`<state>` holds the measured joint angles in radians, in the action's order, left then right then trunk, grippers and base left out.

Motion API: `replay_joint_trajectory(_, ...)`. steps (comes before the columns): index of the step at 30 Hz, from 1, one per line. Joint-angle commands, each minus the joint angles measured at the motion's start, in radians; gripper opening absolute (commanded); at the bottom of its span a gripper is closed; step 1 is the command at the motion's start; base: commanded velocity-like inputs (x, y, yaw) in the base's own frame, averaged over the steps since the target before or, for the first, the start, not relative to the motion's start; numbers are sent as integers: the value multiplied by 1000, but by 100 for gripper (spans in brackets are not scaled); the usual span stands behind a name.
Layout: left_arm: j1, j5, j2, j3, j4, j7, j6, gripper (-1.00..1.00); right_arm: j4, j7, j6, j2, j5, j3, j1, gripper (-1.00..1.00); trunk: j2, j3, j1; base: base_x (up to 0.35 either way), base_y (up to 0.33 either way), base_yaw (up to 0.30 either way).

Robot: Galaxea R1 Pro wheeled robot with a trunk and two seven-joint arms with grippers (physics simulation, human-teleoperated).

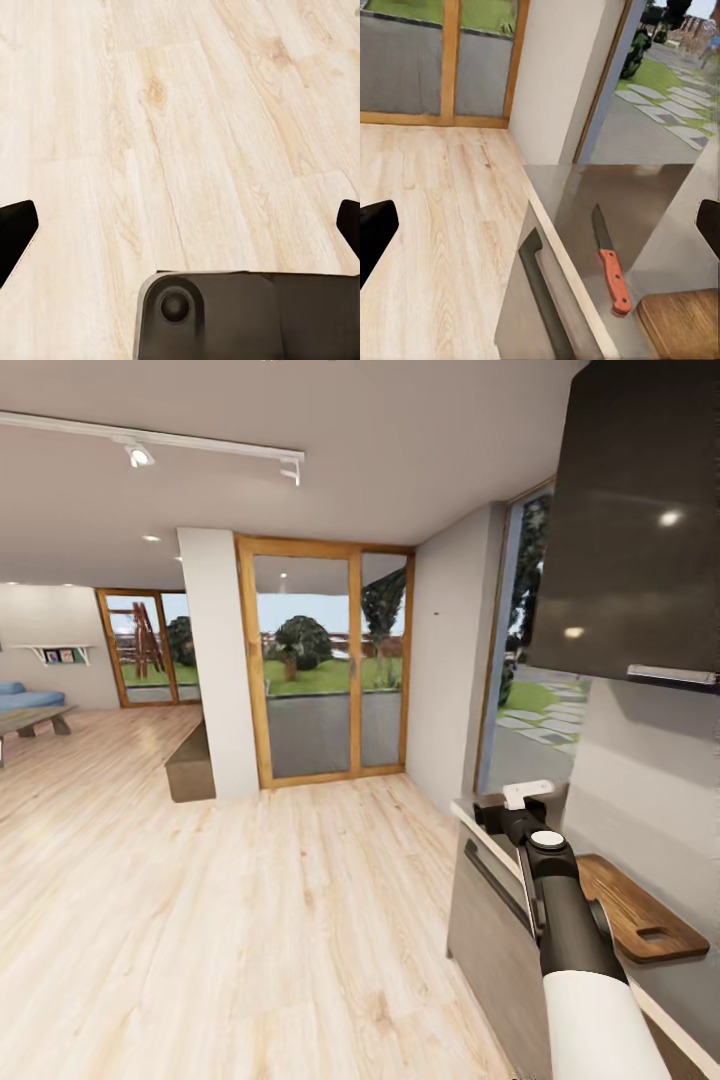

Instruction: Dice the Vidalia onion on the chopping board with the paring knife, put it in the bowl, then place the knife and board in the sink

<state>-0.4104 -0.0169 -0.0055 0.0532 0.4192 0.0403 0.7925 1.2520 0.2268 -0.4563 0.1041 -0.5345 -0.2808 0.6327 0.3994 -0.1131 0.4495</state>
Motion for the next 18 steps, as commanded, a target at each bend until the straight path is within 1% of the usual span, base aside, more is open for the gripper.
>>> replay_joint_trajectory(1, -1, -1, -1, 4, 1, 4, 1, 100, 1, 9, -2, 2, -10, -3, 1, 100, 1, -1, 0, 0, 288, -196)
replay_joint_trajectory(8, -1, -1, -1, 4, 1, 4, 1, 100, 1, 9, -2, 1, -10, -3, 0, 100, 1, -9, 0, 42, 288, -196)
replay_joint_trajectory(18, -1, -2, -1, 4, 1, 4, 1, 100, 3, 9, -2, 0, -10, -3, 1, 100, 1, -20, 0, 118, 288, -196)
